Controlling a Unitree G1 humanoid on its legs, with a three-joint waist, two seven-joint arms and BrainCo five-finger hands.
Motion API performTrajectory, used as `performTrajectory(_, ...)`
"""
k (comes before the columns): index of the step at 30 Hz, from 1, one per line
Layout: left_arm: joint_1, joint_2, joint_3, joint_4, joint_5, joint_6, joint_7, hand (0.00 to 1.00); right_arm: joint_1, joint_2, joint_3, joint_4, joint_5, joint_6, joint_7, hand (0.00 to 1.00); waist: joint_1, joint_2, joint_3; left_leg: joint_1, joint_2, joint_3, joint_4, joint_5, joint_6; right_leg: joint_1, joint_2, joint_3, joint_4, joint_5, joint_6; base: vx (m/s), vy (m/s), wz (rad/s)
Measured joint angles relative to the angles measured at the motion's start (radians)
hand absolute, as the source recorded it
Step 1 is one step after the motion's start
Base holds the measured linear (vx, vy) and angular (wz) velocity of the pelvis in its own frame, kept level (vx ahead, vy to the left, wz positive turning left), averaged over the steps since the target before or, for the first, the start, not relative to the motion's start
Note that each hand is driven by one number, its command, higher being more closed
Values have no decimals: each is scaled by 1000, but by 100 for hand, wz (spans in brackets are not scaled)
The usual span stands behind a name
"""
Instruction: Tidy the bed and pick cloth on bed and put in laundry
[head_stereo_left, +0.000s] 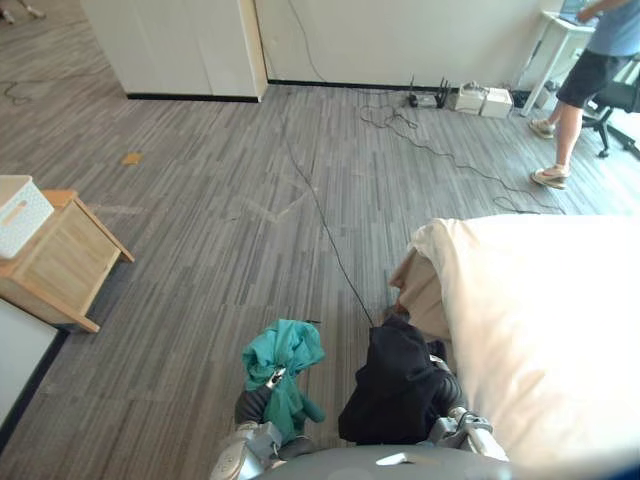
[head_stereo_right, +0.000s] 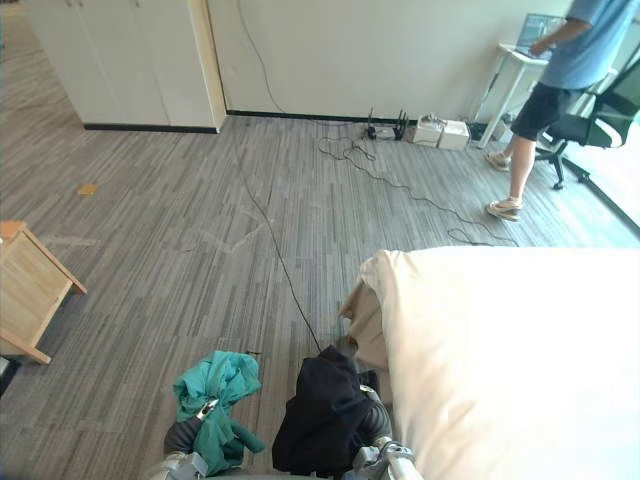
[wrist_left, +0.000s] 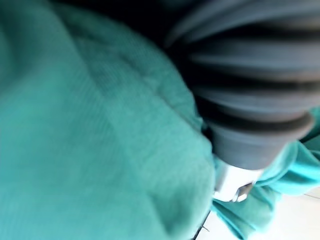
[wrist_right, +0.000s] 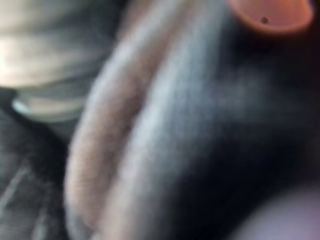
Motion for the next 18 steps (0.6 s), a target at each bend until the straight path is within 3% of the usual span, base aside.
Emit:
performTrajectory(1, -2, -1, -2, 0, 0, 1, 0, 100, 3, -1, 0, 0, 0, 0, -4, 100, -6, 4, 2, 14, 5, -11, -9, -4, -3, -21, 7, -7, -34, -16, 4, 383, -39, 70)
performTrajectory(3, -11, -5, -19, 0, 0, 15, 3, 100, 6, -5, 0, 1, 3, 0, -16, 100, -27, 31, 23, 69, 40, -47, -10, -17, -24, -50, 53, -37, -292, -15, -5, 407, -51, 71)
performTrajectory(4, -18, 0, -27, 0, 1, 22, 2, 100, 7, -2, 1, 1, 13, -1, -17, 100, -36, 38, 25, 96, 56, -76, -15, -29, -40, -55, 79, -45, -497, 32, 0, 340, -70, 67)
performTrajectory(5, -25, 3, -27, 1, 1, 24, 1, 100, 7, 1, 0, 1, 15, -2, -17, 100, -38, 38, 25, 102, 62, -90, -16, -36, -52, -59, 91, -41, -602, 73, 2, 456, -120, 78)
performTrajectory(6, -31, 6, -30, 1, 0, 25, -1, 100, 6, 1, 1, 0, 18, -2, -17, 100, -36, 35, 26, 117, 68, -108, -18, -50, -76, -63, 102, -33, -796, 161, 24, 495, -179, 65)
performTrajectory(8, -31, 15, -30, 1, 0, 25, -1, 100, 3, 1, 1, 0, 18, -2, -18, 100, -31, 27, 39, 165, 69, -118, -19, -84, -125, -65, 104, 2, -895, 238, 23, 528, -217, 55)
performTrajectory(9, -27, 13, -32, 10, 1, 25, -1, 100, 5, -5, -1, -4, 18, -1, -22, 100, -40, 44, 40, 201, 104, -132, -15, -122, -144, -59, 127, 12, -845, 334, -28, 567, -250, 42)
performTrajectory(10, -19, 3, -33, 13, 0, 20, -1, 100, 8, -20, -3, -23, 19, -6, -23, 100, -39, 79, 37, 213, 140, -143, -1, -138, -164, -86, 151, 10, -755, 331, -62, 564, -255, 29)
performTrajectory(11, -15, 1, -35, 19, 0, 16, -1, 100, -3, -25, -5, -23, 19, -6, -24, 100, -37, 86, 34, 206, 150, -140, 25, -138, -165, -105, 158, 7, -705, 299, -88, 528, -274, 5)
performTrajectory(13, -16, -8, -35, 23, 0, 15, -1, 100, -51, -32, -9, -22, 19, -5, -26, 100, -32, 103, 29, 89, 194, -141, 281, -119, -178, -131, 171, -19, -600, 191, -117, 533, -349, 0)
performTrajectory(14, -14, -9, -36, 23, 0, 14, -1, 100, -60, -33, -9, -21, 19, -5, -26, 100, -32, 108, 27, 50, 208, -141, 371, -95, -188, -123, 180, -22, -592, 168, -122, 557, -372, 12)
performTrajectory(15, -13, -19, -37, 24, -1, 14, -3, 100, -77, -36, -8, -20, 19, -5, -25, 100, -30, 132, 37, -26, 251, -150, 561, 3, -206, -73, 210, -44, -606, 132, -128, 548, -307, 5)
performTrajectory(16, -12, -30, -37, 25, -1, 14, -5, 100, -84, -41, -4, -19, 18, -3, -24, 100, -24, 149, 48, -94, 300, -154, 733, 147, -219, 4, 252, -47, -655, 106, -143, 454, -213, 4)
performTrajectory(17, -9, -34, -37, 24, 0, 14, -10, 100, -86, -42, -2, -19, 18, -3, -21, 100, -21, 153, 48, -136, 319, -154, 817, 156, -216, 36, 270, -48, -680, 100, -146, 450, -158, 3)
performTrajectory(18, -7, -36, -35, 24, 1, 13, -21, 100, -88, -47, -7, -18, 17, -2, -17, 100, -17, 156, 49, -224, 324, -152, 954, 105, -201, 100, 285, -49, -725, 89, -159, 451, -129, 3)
